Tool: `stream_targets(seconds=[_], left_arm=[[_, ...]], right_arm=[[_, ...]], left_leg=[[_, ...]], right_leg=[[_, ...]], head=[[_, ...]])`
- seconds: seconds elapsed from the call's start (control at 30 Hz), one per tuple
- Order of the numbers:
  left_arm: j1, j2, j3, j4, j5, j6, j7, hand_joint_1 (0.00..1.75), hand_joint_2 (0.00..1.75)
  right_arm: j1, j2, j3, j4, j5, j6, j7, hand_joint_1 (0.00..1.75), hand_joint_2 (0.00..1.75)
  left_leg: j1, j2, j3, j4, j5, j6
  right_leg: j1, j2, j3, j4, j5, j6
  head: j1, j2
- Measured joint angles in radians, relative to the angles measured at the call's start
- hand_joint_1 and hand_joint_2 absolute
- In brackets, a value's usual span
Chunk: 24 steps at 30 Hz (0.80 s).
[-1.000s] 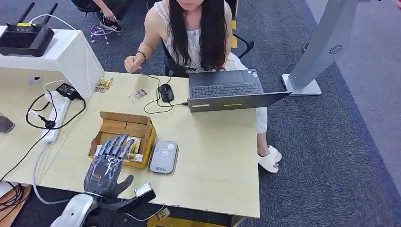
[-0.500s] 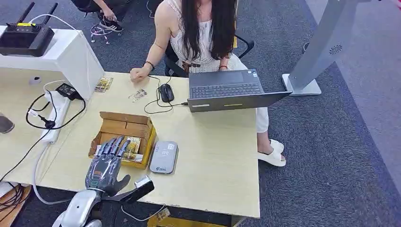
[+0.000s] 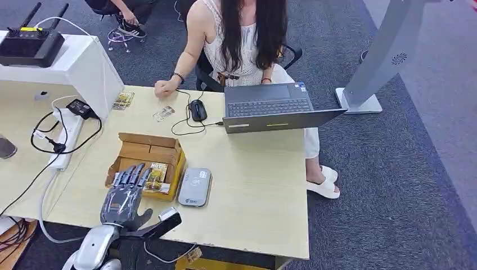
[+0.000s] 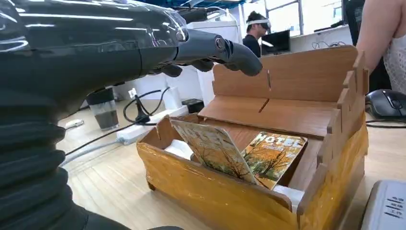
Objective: Pass the card to the sensor for recognition and then transmit it.
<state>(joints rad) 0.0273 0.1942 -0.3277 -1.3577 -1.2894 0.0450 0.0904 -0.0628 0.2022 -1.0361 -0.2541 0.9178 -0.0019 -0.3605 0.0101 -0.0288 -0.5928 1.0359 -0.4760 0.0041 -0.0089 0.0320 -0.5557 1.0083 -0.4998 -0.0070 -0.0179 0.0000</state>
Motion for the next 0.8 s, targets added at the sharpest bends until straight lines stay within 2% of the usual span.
stream_targets(seconds=[0.1, 0.13, 0.8], left_arm=[[0.000, 0.000, 0.001, 0.000, 0.000, 0.000, 0.000, 0.02, 1.75], [0.000, 0.000, 0.001, 0.000, 0.000, 0.000, 0.000, 1.75, 1.75], [0.002, 0.002, 0.015, 0.000, 0.018, -0.026, -0.018, 1.75, 1.75]], right_arm=[[0.000, 0.000, 0.000, 0.000, 0.000, 0.000, 0.000, 0.00, 1.75], [0.000, 0.000, 0.000, 0.000, 0.001, 0.000, 0.000, 0.00, 1.75], [0.000, 0.000, 0.000, 0.000, 0.007, 0.001, 0.002, 0.00, 1.75]], left_leg=[[0.000, 0.000, 0.000, 0.000, 0.000, 0.000], [0.000, 0.000, 0.000, 0.000, 0.000, 0.000], [0.000, 0.000, 0.000, 0.000, 0.000, 0.000]], right_leg=[[0.000, 0.000, 0.000, 0.000, 0.000, 0.000], [0.000, 0.000, 0.000, 0.000, 0.000, 0.000], [0.000, 0.000, 0.000, 0.000, 0.000, 0.000]], head=[[0.000, 0.000], [0.000, 0.000], [0.000, 0.000]])
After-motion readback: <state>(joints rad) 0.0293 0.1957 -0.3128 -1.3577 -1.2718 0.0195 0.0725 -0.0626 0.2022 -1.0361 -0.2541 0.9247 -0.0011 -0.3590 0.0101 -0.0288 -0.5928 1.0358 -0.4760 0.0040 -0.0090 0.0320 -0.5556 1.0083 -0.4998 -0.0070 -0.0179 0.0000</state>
